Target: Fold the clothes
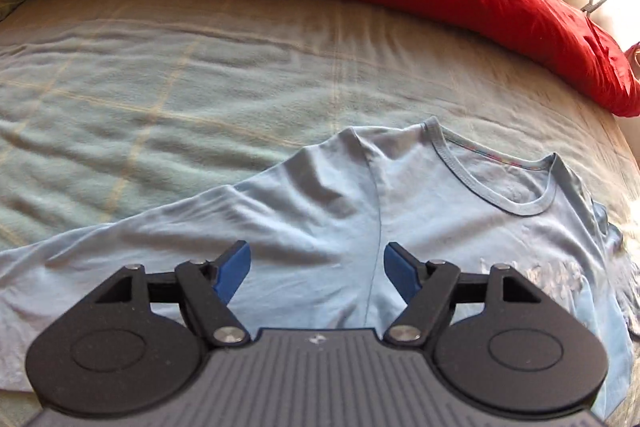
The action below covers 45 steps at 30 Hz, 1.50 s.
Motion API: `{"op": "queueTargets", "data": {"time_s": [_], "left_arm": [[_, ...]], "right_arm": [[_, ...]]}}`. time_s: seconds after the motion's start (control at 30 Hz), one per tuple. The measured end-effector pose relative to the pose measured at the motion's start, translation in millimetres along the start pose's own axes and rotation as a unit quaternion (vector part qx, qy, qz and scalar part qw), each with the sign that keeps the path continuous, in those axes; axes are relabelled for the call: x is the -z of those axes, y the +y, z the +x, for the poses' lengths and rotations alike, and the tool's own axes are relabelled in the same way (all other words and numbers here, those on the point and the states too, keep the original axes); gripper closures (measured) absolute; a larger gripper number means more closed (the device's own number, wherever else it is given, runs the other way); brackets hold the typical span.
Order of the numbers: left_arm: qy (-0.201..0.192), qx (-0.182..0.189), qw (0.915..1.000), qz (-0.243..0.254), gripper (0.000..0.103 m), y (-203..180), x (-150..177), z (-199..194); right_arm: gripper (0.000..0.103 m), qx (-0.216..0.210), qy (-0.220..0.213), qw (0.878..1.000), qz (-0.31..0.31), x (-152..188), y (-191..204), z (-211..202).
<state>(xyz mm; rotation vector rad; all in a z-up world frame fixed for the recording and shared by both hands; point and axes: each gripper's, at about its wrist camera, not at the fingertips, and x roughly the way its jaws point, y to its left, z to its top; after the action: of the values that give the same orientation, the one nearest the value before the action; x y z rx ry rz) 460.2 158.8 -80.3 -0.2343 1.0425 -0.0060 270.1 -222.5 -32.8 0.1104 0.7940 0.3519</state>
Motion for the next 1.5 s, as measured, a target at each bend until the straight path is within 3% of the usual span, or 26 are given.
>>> {"op": "queueTargets", "data": {"time_s": [0.07, 0.2, 0.3, 0.4, 0.57, 0.63, 0.73, 0.8, 0.9, 1.03, 1.13, 1.23, 1.3, 1.4, 1.5], "left_arm": [[0.015, -0.009, 0.9994, -0.029, 0.028, 3.2, -4.3, 21.8], [-0.027, -0.085, 0.9955, -0.031, 0.028, 12.6, -17.2, 34.2], [-0.02, -0.106, 0.9933, -0.042, 0.03, 16.3, -31.6, 31.8], [-0.024, -0.096, 0.9951, -0.003, 0.029, -1.2, -36.7, 13.1], [-0.012, -0.028, 0.9974, 0.066, 0.024, -45.3, -25.2, -2.4], [-0.002, 0.002, 0.997, 0.078, 0.023, -59.1, -22.5, 3.3], [0.014, 0.011, 0.9966, 0.081, 0.023, -68.0, -20.8, 26.0], [0.029, 0.022, 0.997, 0.068, 0.024, -65.0, -23.0, 42.8], [0.014, 0.018, 0.9981, 0.058, 0.023, -56.4, -30.9, 57.7], [-0.004, 0.012, 0.9993, 0.036, 0.018, -47.0, -49.9, 68.4], [-0.004, -0.004, 0.9996, 0.027, 0.018, -47.5, -64.1, 74.3], [-0.008, 0.009, 0.9996, 0.026, 0.019, -53.3, -70.0, 59.4], [-0.012, 0.05, 0.9981, 0.033, 0.019, -58.1, -71.4, 46.7], [0.011, 0.097, 0.9942, 0.045, 0.018, -68.4, -71.5, 48.2], [0.03, 0.095, 0.9937, 0.051, 0.018, -76.4, -69.6, 70.1]], "right_arm": [[0.014, 0.0, 0.0, 1.0, 0.002, 0.1, -6.7, -2.4], [0.012, 0.01, 0.003, 1.0, 0.001, -5.5, -24.3, 2.0], [0.012, 0.022, 0.005, 1.0, 0.007, -17.4, -39.6, 11.8], [0.012, 0.022, 0.015, 1.0, 0.016, -36.2, -56.4, 20.2], [0.01, 0.018, 0.045, 0.998, 0.039, -91.2, -78.1, 49.9], [0.008, -0.014, 0.067, 0.997, 0.047, -114.4, -82.8, 76.7], [0.007, -0.082, 0.099, 0.989, 0.068, -133.2, -90.9, 128.0], [0.007, -0.102, 0.124, 0.984, 0.083, -136.5, -100.3, 162.1], [0.007, -0.098, 0.131, 0.983, 0.084, -138.3, -112.3, 197.2], [0.008, -0.077, 0.113, 0.989, 0.058, -152.5, -113.4, 213.6], [0.008, 0.01, 0.094, 0.996, -0.009, -164.9, -105.0, 226.7], [0.007, 0.011, 0.104, 0.994, -0.001, -174.2, -100.2, 223.5], [0.004, -0.022, 0.098, 0.995, -0.019, -178.6, -91.4, 210.5], [0.0, -0.056, 0.105, 0.993, -0.021, -179.9, -84.6, 210.8], [0.0, -0.048, 0.104, 0.993, -0.01, -178.2, -90.0, 221.2]]}}
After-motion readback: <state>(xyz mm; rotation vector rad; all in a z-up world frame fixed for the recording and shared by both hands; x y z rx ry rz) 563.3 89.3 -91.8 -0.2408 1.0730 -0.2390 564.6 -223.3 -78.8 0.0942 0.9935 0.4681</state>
